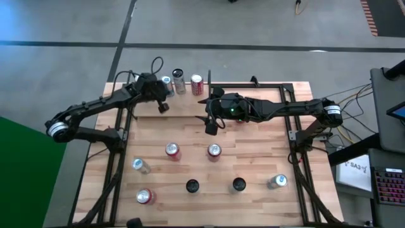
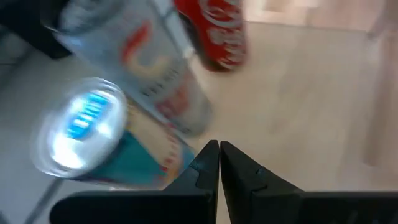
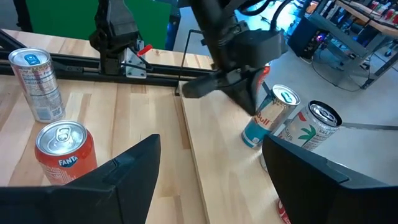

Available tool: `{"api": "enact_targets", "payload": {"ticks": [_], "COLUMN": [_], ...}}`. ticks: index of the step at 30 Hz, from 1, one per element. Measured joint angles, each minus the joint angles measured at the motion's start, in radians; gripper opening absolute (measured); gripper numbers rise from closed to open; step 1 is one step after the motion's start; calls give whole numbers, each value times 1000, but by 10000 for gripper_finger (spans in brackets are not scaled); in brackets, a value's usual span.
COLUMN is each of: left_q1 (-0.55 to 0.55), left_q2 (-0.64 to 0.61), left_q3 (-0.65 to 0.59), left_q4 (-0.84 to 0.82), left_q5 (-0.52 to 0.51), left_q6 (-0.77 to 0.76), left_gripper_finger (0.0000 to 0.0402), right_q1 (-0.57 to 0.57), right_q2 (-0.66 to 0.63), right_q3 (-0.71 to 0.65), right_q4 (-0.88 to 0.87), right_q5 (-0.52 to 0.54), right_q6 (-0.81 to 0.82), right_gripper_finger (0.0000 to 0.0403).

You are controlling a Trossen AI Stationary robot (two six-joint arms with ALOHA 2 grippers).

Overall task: Place canned beverage on shelf
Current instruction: Put the top blue soda can on the shelf

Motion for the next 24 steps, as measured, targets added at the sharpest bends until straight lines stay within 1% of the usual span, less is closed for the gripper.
{"api": "enact_targets", "payload": {"ticks": [6, 19, 24], "left_q1": [5, 17, 18], "left_q2": [14, 50, 60], "left_q3": [0, 0, 0], "left_q4": [30, 68, 68], "left_q5": [-153, -162, -247], "left_q6": [1, -4, -4], "left_gripper_finger": [0, 0, 0], "right_q1": [0, 0, 0], "right_q2": [0, 0, 0], "right_q3": [0, 0, 0], "right_q4": [-1, -1, -1], "right_q5": [0, 0, 0], "right_q6": [0, 0, 0], "right_gripper_finger": [267, 262, 258]}}
